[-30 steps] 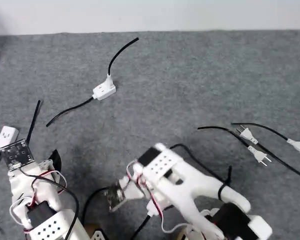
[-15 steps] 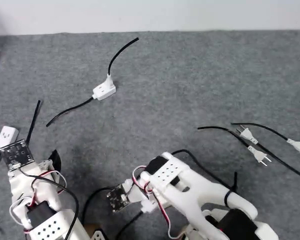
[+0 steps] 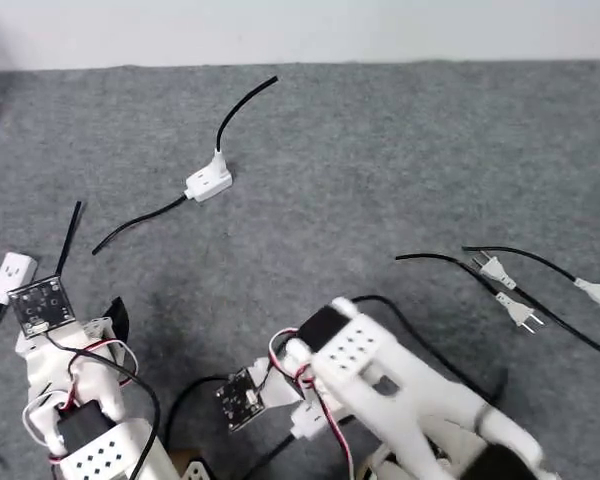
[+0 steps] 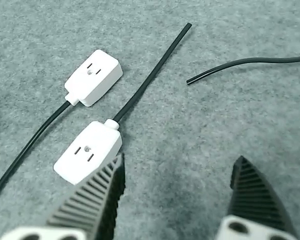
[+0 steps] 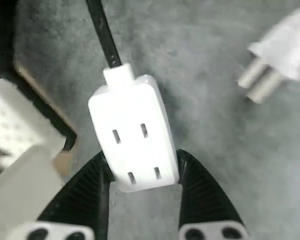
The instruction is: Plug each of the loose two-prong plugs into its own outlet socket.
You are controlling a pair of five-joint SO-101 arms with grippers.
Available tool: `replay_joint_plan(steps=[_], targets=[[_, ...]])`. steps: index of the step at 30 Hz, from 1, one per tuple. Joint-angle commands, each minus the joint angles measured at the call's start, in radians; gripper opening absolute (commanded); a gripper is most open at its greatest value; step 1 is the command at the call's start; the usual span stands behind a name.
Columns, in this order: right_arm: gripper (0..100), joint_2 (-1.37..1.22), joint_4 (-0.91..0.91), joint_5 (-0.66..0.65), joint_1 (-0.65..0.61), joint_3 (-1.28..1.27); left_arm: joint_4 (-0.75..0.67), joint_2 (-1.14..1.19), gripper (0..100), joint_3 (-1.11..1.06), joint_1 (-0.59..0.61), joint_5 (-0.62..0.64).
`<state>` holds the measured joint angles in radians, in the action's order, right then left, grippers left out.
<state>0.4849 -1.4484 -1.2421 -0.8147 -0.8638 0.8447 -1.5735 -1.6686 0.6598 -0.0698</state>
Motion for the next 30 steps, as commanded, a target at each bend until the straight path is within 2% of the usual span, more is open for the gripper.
replay_joint_plan(steps=[1,4,8,11,17,22,30], targets=[[0.9,0.182,-0.156,0.034,0.015,0.175,-0.012,-0.009,32,0.013,-0.008,-0.009],[0.9,0.236,-0.128,0.127,0.027,0.226,-0.012,-0.009,32,0.013,-0.008,-0.009],[0.9,0.193,0.074,0.249,0.088,0.201,-0.012,-0.009,32,0.010,-0.008,-0.009],[0.9,0.117,0.205,0.292,0.142,0.192,-0.012,-0.009,32,0.010,-0.008,-0.009],[0.9,-0.104,0.372,0.275,0.246,0.193,-0.012,-0.009,32,0.010,-0.009,-0.009],[0.9,-0.289,0.470,0.261,0.252,0.196,-0.014,-0.009,32,0.010,-0.009,-0.008],[0.9,-0.435,0.634,0.261,0.260,0.198,-0.014,-0.009,32,0.018,-0.005,-0.005]])
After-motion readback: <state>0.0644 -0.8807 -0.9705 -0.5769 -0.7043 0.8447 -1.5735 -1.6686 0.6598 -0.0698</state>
